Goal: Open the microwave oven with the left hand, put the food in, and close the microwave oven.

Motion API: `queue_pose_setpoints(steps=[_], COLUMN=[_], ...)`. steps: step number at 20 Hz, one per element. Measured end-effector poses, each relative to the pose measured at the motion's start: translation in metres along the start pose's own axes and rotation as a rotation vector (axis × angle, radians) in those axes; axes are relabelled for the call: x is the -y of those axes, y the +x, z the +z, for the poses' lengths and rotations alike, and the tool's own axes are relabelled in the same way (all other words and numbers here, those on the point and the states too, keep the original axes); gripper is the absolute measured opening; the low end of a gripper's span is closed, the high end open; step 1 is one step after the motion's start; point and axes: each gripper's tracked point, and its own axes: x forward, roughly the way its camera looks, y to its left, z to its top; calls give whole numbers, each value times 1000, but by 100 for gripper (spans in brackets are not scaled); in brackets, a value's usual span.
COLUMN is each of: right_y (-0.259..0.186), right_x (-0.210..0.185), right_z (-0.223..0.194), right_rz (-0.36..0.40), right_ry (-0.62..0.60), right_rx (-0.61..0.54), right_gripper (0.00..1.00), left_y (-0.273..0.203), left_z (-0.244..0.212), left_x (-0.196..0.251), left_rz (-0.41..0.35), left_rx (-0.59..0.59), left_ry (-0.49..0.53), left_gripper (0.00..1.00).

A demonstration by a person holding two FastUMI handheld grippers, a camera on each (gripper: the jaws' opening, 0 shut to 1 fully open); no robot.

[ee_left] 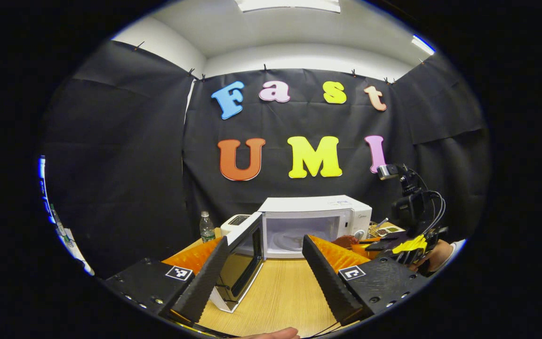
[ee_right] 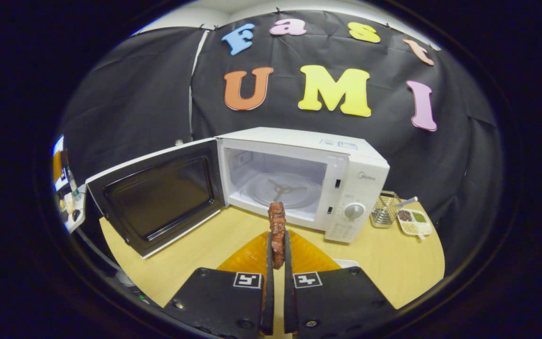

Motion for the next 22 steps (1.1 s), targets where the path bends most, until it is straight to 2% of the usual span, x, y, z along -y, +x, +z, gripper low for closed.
queue_pose_setpoints(steps=[5,11,16,20,22], right_y=[61,135,200,247,261], right_x=[-24,-25,-26,-26,-22], right_z=[5,21,35,20,20], right_rz=[-15,-128,-176,-204,-208], right_ry=[103,343,611,861,983], right_rx=[6,110,228,191,208], right_gripper=[11,12,12,13,13], left_y=[4,13,21,26,29], left_z=[-1,-15,-25,-27,-30], left_x=[0,20,12,15,8], left_rz=[-12,-81,-77,-109,-102], left_rx=[0,-10,-29,-29,-28], left_ry=[-7,-29,-33,-47,-32], left_gripper=[96,96,96,96,96])
